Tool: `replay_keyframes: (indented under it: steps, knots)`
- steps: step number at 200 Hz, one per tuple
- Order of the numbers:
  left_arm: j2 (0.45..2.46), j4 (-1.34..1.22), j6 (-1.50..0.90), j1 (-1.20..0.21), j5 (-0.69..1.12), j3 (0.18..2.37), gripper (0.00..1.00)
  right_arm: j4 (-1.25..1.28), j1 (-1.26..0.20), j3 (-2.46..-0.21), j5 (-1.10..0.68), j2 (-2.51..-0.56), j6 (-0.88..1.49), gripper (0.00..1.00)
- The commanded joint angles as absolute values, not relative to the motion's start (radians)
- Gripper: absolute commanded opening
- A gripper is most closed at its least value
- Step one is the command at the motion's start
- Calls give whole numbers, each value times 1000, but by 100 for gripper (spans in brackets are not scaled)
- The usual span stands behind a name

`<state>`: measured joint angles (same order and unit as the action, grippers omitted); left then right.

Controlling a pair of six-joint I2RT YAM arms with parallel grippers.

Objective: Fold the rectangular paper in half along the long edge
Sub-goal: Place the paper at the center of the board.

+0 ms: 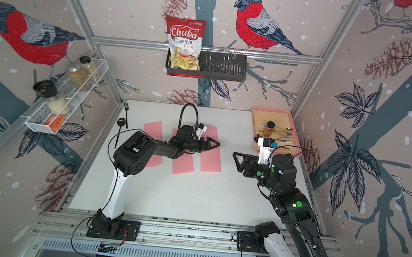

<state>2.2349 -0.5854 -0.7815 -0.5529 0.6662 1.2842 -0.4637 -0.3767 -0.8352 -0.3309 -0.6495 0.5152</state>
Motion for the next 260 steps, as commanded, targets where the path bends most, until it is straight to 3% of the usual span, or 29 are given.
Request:
replay_keyframes:
  steps: [1, 23, 58, 105, 131, 170, 192, 210, 236, 260]
  knots:
    - [2214, -286, -652, -552, 549, 1328, 98, -456, -376, -848, -322, -651, 497, 69]
    - [2208, -47, -571, -553, 440, 1414, 98, -456, -377, -854, -319, -655, 494, 71]
    - [2181, 118, -526, -557, 285, 1453, 99, -474, -377, -871, -289, -669, 476, 75]
    - [2136, 236, -497, -560, 146, 1474, 99, -501, -378, -905, -255, -672, 459, 100]
    - [2047, 248, -493, -553, 84, 1425, 100, -522, -377, -927, -180, -679, 453, 100]
    - [1727, 77, -487, -476, 76, 1149, 100, -541, -374, -966, 164, -748, 489, 100]
    - [1533, 47, -463, -467, -83, 1039, 100, -502, -369, -953, 500, -778, 529, 100]
    - [1400, 50, -454, -467, -247, 974, 100, -380, -358, -887, 648, -750, 494, 100]
    - [1235, 39, -422, -457, -491, 876, 100, 155, -329, -596, 567, -668, 183, 100]
    - [1112, -131, -177, -405, -403, 732, 100, 458, -287, -392, 451, -670, -16, 100]
